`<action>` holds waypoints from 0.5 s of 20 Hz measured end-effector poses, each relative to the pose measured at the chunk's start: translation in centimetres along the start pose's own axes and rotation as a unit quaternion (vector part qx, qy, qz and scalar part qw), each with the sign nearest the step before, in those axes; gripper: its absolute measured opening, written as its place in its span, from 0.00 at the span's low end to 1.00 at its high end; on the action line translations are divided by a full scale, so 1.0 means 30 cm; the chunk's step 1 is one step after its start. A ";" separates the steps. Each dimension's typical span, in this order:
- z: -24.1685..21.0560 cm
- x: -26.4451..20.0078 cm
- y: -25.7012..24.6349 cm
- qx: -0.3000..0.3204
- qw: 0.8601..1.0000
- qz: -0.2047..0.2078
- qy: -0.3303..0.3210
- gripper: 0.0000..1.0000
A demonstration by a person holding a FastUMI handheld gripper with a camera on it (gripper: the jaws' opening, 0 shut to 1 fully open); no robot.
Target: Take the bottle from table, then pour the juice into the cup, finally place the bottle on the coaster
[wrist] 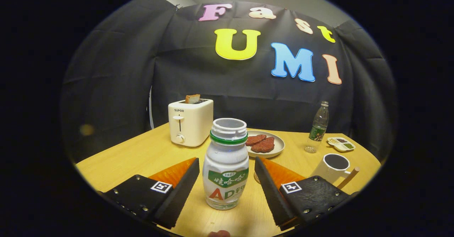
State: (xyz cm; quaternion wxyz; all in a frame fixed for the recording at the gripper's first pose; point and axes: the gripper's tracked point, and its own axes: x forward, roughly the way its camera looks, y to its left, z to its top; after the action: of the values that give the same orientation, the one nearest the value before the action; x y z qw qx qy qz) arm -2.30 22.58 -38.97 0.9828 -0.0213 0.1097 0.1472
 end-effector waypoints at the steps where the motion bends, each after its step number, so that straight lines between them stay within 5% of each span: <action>1: -0.004 0.008 -0.008 0.003 1.000 -0.006 0.002 0.97; 3: -0.014 0.027 -0.016 0.007 1.000 -0.012 0.008 0.96; 5: -0.004 0.040 -0.015 0.007 1.000 -0.012 0.014 0.73; 10: 0.012 0.002 -0.083 0.077 0.996 -0.019 0.031 0.68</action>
State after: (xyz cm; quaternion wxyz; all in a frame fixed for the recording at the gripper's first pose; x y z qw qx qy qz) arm -1.44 20.23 -38.60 0.9803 0.0476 0.1506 0.1189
